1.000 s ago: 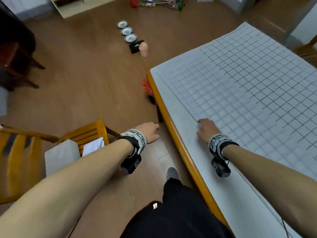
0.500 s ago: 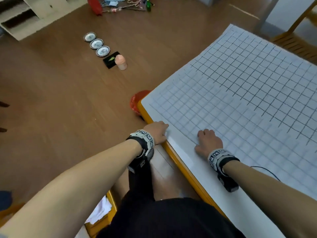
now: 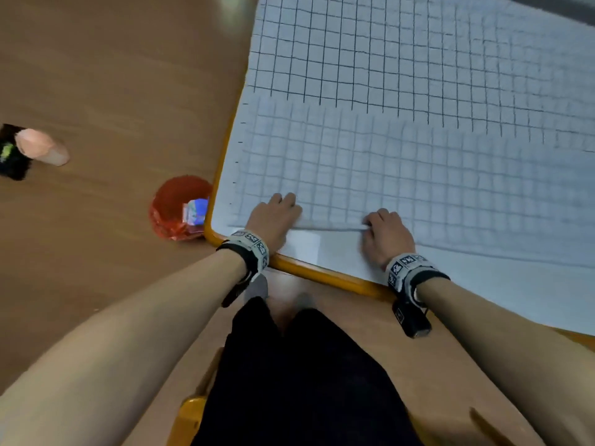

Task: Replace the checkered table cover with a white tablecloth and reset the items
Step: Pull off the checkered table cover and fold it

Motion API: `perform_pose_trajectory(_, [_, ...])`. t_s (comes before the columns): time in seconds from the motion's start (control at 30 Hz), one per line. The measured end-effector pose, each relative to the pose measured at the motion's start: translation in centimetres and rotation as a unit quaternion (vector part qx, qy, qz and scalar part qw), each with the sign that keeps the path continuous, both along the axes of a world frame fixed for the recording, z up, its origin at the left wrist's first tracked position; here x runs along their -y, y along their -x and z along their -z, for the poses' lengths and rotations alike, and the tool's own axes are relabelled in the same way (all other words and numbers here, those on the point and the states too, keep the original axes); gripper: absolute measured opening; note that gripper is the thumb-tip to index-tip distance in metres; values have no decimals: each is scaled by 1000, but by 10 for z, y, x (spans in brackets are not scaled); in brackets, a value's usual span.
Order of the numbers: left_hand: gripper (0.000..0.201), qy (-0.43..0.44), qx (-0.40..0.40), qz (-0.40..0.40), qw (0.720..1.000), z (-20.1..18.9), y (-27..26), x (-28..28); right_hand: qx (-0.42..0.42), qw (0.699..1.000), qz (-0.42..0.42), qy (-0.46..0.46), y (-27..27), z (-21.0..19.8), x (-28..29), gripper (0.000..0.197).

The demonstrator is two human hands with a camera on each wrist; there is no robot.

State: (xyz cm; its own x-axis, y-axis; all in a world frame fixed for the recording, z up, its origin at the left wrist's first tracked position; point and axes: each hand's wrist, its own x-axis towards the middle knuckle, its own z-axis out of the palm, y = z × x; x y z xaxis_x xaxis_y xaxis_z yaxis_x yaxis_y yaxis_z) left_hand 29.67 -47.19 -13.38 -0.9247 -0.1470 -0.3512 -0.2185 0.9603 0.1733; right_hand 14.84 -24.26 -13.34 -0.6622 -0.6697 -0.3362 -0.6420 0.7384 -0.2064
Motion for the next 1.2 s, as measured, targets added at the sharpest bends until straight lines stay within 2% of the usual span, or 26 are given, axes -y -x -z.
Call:
perform_pose_trajectory(0.17, [36,-6,40,5,999,-7,-18,31,7,999,-4,34,-30,-1,7,25])
perform_pose_trajectory(0.37, [26,25,93,10,995,-24,-61,66,39,998,-44,25,-77,-10,35,18])
perform_pose_trajectory(0.5, [28,47,121,2,992,-32,-80,92,35,998,-52,-1,-81,-10,39,24])
perform_pose_trajectory(0.67, [32,52,140,-12,989,-38,-89,97,49,998,-39,-22,-75,-13,37,21])
perform_pose_trajectory(0.83, [47,12,152,-18,988,-52,-98,85,87,995,-39,-9,-77,-24,48,37])
perform_pose_trajectory(1.0, [47,-39,129,-83,987,-83,-116,92,95,994,-55,18,-69,-41,96,39])
perform_pose_trajectory(1.2, [44,-34,106,-165,980,-109,-140,153,84,993,-64,46,-73,-62,177,34])
